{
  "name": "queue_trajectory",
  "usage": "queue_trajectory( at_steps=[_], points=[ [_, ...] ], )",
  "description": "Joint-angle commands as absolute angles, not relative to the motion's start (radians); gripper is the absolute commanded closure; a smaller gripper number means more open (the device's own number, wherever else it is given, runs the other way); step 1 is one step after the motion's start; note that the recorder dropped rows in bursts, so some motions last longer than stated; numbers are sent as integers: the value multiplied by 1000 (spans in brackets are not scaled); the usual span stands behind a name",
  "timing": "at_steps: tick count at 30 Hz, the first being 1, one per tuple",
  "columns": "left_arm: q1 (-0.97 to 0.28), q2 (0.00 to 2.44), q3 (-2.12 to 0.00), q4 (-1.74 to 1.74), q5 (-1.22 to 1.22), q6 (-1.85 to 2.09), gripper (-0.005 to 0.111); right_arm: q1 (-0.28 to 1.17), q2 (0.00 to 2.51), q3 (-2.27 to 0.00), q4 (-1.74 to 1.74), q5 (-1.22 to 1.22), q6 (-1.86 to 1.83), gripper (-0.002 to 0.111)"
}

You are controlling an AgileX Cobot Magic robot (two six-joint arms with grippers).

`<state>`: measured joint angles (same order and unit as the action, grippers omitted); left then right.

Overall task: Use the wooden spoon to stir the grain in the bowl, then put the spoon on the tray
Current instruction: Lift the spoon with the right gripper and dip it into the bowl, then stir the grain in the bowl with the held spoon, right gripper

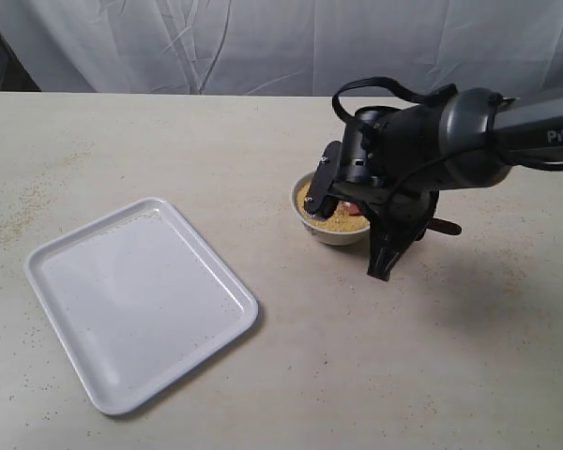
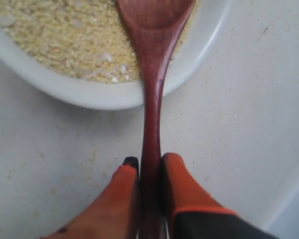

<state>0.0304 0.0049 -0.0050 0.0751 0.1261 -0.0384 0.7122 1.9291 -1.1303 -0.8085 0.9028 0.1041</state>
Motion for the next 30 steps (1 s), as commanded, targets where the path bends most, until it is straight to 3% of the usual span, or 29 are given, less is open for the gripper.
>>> queue_trajectory(
  at_steps=[1, 30],
  points=[
    [26, 0, 0, 72, 126, -43, 106, 763, 1930, -1152, -841, 951, 96, 109],
    [26, 0, 0, 72, 126, -43, 106, 809, 1842, -1165, -970, 1139, 96, 109]
  ],
)
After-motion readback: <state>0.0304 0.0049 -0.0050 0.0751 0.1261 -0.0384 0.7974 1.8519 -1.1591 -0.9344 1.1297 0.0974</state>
